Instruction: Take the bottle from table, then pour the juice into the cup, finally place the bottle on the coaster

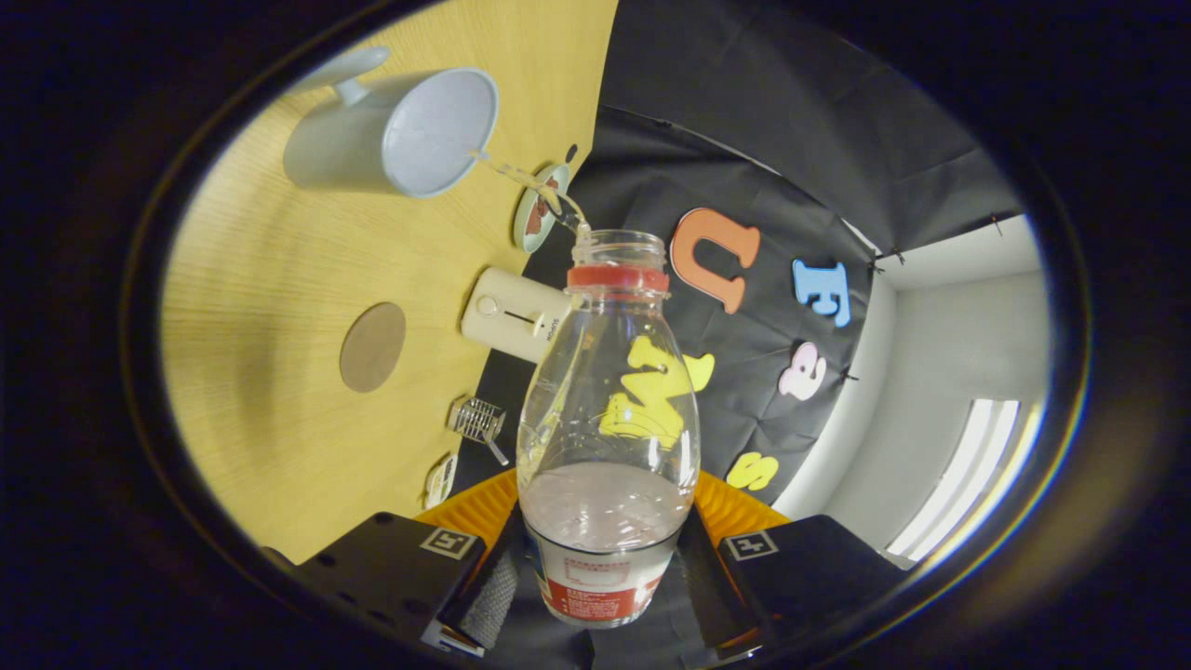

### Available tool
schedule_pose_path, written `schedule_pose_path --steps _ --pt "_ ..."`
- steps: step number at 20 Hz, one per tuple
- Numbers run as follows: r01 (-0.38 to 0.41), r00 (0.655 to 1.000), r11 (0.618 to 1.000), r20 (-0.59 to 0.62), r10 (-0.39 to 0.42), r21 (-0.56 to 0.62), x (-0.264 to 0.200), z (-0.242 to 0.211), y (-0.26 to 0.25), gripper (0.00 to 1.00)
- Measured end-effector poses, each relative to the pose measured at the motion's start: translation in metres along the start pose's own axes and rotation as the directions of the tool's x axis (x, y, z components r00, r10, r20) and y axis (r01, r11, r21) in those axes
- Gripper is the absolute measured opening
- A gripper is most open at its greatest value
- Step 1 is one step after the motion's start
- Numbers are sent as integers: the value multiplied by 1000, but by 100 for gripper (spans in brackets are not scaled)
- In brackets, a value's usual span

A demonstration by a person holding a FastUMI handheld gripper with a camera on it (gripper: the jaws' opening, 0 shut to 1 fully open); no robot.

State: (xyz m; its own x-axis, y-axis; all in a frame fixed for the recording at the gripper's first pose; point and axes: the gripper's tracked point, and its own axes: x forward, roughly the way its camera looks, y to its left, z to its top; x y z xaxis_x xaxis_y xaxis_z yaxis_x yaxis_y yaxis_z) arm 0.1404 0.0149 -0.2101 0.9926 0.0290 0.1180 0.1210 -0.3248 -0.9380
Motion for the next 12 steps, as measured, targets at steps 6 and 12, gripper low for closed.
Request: schedule_pose_path --steps 6,12 --pt "-3 1000 998 1 3 -58 3 1 -3 81" --pt "-1 1000 994 8 2 -111 0 7 -7 81"
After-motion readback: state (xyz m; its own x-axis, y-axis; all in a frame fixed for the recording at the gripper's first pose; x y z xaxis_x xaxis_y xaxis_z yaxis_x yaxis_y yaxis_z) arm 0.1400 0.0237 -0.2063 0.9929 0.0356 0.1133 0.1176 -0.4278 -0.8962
